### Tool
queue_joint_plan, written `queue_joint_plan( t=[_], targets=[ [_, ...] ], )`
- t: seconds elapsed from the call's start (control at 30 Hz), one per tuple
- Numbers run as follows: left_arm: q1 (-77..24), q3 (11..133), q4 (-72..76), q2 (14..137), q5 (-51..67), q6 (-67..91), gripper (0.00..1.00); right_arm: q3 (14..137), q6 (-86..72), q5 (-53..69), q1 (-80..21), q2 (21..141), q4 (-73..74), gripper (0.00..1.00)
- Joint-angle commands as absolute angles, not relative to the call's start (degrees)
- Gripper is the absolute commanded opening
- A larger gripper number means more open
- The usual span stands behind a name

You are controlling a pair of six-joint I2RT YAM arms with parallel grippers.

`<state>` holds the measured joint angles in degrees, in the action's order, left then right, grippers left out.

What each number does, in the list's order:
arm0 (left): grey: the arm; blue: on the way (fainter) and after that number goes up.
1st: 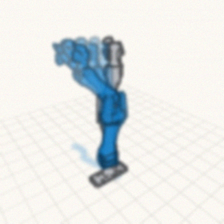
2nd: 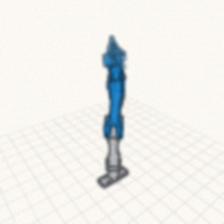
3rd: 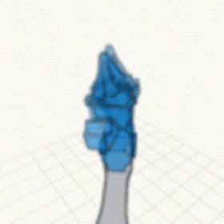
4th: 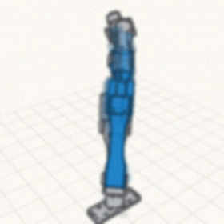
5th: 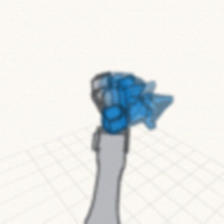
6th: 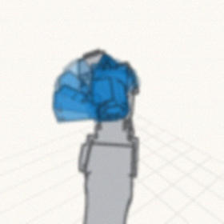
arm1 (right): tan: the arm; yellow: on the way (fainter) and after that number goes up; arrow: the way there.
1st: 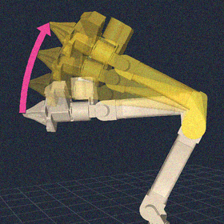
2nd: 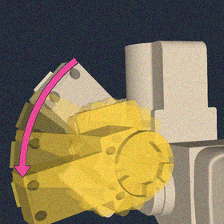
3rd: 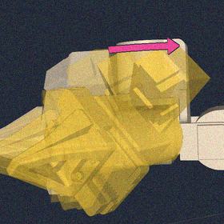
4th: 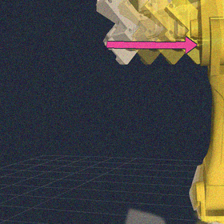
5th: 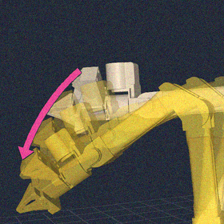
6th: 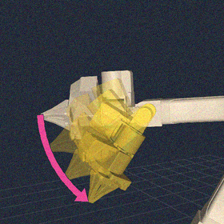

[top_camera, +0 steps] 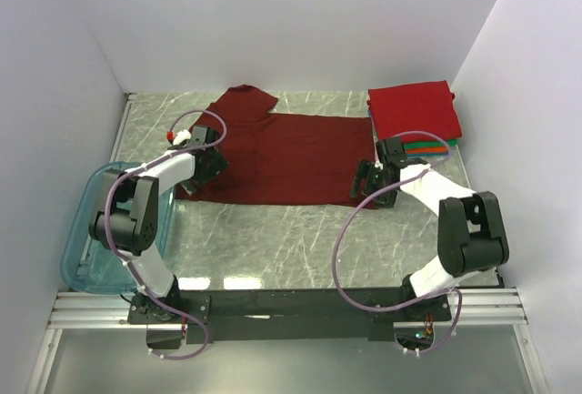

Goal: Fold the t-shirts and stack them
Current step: Fold the tshirt

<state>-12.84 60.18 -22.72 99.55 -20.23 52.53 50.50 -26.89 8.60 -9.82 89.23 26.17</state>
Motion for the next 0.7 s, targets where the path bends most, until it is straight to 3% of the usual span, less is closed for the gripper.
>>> queue_joint_plan(
  t=[0.0, 0.13, 0.37, 0.67],
  targets=[
    [-13.00, 63.28, -24.52, 95.19, -18.28, 50.98, 0.99, 54.57, -24.70, 5.02, -9.93, 83.42, 30.58, 0.87],
    [-13.89, 64.77, -24.96, 93.25, -18.46, 51.42, 0.99, 58.79, -23.73, 2.46, -13.60, 82.26, 30.67, 0.87],
    [-14.24, 67.50, -23.47, 98.25, -15.38, 51.68, 1.00, 65.73, -24.52, 1.05, -21.70, 93.58, 29.97, 0.88],
    [-14.85, 63.73, -21.36, 101.16, -13.62, 53.08, 0.99, 67.06, -25.05, 0.00, -22.68, 102.39, 30.93, 0.88]
  ],
)
